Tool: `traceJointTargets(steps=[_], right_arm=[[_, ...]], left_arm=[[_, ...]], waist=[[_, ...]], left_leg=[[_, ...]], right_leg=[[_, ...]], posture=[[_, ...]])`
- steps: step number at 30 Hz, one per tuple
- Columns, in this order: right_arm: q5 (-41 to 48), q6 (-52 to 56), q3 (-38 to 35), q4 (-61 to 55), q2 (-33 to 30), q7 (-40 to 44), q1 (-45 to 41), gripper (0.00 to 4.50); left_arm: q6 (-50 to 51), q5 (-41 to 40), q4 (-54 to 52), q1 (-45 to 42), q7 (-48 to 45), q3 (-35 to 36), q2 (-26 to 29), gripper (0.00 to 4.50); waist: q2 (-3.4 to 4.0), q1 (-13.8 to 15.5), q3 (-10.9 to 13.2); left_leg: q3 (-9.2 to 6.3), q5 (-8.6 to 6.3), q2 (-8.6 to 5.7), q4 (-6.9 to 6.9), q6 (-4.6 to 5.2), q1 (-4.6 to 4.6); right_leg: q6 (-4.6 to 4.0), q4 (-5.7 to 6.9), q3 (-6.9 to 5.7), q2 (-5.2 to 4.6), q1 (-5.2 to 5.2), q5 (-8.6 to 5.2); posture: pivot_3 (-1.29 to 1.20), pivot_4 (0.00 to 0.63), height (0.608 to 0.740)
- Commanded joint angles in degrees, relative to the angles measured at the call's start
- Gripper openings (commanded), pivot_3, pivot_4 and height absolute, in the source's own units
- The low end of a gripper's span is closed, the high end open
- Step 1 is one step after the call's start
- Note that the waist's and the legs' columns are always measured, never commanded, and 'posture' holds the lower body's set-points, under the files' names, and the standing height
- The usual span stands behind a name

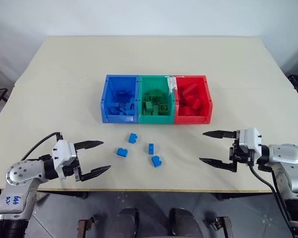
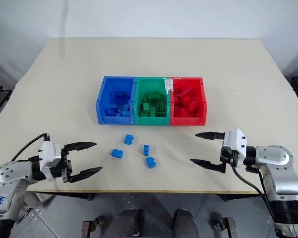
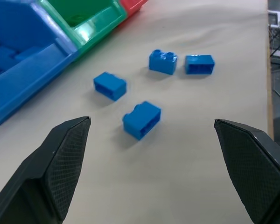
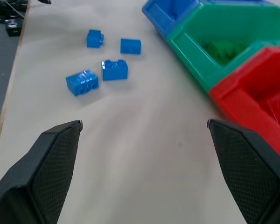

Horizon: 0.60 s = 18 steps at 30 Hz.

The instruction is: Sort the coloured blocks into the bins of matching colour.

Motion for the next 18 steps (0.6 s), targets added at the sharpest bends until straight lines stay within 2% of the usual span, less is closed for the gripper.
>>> traceJointTargets(steps=[1, 5, 9, 13, 18], right_arm=[[1.9, 0.2, -4.0, -0.6, -2.4, 0.3, 1.9, 4.49], [2.2, -1.6, -8.6, -3.1, -3.3, -0.6, 7.7, 4.49], [2.4, -1.5, -11.8, -5.3, -3.1, -2.2, 12.3, 4.49], [4.4, -0.4, -18.0, -10.7, -1.9, -3.8, 22.2, 4.49], [5.6, 1.5, -19.9, -14.1, -1.7, -6.3, 26.4, 4.49]], left_arm=[[0.4, 3.6, -5.1, -4.8, -0.8, -6.3, 0.9, 4.5], [3.0, 8.9, -4.3, -13.7, -1.5, -15.7, -0.6, 4.5], [3.5, 11.7, -0.3, -20.3, -2.4, -21.3, -3.2, 4.5], [-2.3, 19.2, 12.0, -34.0, -7.3, -31.8, -10.3, 4.5], [-3.9, 21.5, 18.5, -40.0, -11.9, -35.3, -11.9, 4.5]], waist=[[0.01, 0.3, 0.0], [0.01, 0.3, 0.0], [0.01, -0.2, 0.0], [0.03, 0.6, 0.0], [0.01, -0.2, 0.0]], left_leg=[[-0.07, 0.0, -0.04, 0.07, 0.0, -0.03], [-0.08, 0.0, -0.07, 0.08, 0.0, -0.03], [-0.01, 0.01, -0.25, 0.06, 0.02, -0.04], [0.15, 0.02, -0.32, 0.11, 0.01, -0.07], [0.21, 0.0, -0.39, 0.29, 0.12, -0.16]], right_leg=[[0.0, 0.02, -0.01, -0.01, 0.01, 0.0], [0.01, 0.09, -0.02, 0.0, 0.05, 0.01], [0.03, 0.21, -0.04, 0.03, 0.05, 0.02], [0.03, 0.23, -0.14, 0.09, 0.06, 0.01], [0.17, 0.16, -0.04, 0.07, 0.1, 0.09]], posture=[[0.0, 0.15, 0.74], [0.0, 0.15, 0.74], [0.0, 0.15, 0.74], [0.0, 0.15, 0.74], [0.0, 0.15, 0.74]])
